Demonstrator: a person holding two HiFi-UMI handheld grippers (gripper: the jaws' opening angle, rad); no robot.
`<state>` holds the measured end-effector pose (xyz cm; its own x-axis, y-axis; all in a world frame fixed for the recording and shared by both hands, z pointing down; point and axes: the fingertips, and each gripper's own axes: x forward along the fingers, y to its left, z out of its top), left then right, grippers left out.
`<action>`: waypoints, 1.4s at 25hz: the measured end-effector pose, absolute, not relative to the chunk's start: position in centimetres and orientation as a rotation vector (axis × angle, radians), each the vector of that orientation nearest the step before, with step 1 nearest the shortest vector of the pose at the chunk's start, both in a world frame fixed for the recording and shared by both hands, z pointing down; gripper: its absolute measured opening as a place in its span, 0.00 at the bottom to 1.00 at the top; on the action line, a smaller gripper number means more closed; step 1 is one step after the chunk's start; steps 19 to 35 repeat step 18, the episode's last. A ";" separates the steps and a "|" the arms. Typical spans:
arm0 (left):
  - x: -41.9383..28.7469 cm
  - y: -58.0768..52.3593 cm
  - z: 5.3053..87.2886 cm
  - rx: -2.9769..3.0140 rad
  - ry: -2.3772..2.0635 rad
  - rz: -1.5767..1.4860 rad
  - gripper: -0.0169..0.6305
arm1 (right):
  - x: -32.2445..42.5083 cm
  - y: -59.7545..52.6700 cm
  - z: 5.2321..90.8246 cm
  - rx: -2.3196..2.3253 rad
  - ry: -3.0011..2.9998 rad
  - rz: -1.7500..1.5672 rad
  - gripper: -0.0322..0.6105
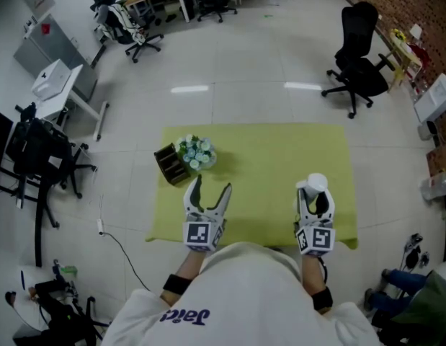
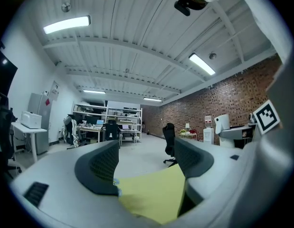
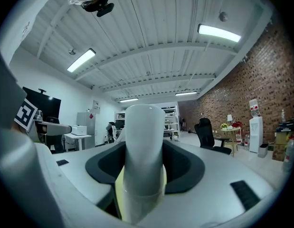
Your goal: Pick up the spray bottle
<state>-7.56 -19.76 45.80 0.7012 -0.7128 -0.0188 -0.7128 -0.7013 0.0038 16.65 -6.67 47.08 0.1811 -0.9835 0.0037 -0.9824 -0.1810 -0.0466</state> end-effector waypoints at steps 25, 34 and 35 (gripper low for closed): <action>-6.2 -19.2 47.6 -2.981 1.270 -0.053 0.57 | 17.3 -6.4 47.6 -2.329 2.027 -0.091 0.42; -6.2 -19.2 47.6 -2.981 1.270 -0.053 0.57 | 17.3 -6.4 47.6 -2.329 2.027 -0.091 0.42; -6.2 -19.2 47.6 -2.981 1.270 -0.053 0.57 | 17.3 -6.4 47.6 -2.329 2.027 -0.091 0.42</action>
